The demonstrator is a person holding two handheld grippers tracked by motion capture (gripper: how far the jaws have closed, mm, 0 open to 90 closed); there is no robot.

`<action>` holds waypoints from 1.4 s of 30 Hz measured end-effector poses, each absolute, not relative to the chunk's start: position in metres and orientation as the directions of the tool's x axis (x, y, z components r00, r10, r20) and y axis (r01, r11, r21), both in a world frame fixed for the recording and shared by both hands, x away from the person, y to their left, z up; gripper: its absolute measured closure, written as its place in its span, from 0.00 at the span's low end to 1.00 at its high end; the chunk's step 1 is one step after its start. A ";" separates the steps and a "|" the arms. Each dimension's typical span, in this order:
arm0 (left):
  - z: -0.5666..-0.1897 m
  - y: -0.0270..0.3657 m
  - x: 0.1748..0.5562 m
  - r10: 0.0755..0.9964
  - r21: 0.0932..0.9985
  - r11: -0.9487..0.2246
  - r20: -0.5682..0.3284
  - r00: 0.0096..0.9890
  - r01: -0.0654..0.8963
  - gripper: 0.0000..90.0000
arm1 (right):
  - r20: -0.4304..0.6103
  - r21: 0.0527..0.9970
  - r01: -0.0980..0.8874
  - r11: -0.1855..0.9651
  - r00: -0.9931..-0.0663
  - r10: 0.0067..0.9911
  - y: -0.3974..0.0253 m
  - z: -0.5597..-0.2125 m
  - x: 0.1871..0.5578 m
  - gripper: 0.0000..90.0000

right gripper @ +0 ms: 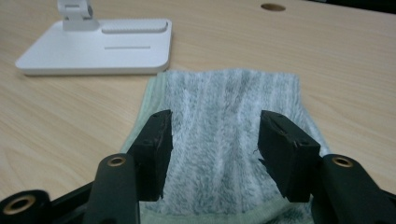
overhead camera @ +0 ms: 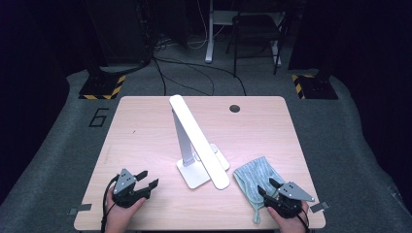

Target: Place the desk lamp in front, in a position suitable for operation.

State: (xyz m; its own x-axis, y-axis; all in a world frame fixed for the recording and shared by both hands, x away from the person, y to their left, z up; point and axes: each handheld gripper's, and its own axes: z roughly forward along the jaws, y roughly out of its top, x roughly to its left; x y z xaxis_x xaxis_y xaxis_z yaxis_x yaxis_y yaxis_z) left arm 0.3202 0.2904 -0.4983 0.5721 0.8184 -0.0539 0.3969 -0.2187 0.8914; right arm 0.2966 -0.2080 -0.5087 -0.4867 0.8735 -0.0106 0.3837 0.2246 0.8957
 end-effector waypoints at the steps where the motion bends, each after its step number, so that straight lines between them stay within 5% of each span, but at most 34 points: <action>1: -0.498 0.290 0.322 0.818 0.891 -0.219 -0.055 0.572 0.399 0.48 | -0.014 0.888 0.394 0.236 -0.489 0.872 -0.207 -0.509 0.297 0.50; 13: -0.497 0.291 0.313 0.810 0.895 -0.226 -0.047 0.585 0.384 0.46 | 0.026 0.838 0.491 0.239 -0.473 0.881 -0.202 -0.515 0.301 0.47; 42: -0.499 0.287 0.316 0.814 0.879 -0.247 -0.040 0.580 0.408 0.44 | -0.019 0.788 0.533 0.308 -0.479 0.877 -0.196 -0.523 0.313 0.46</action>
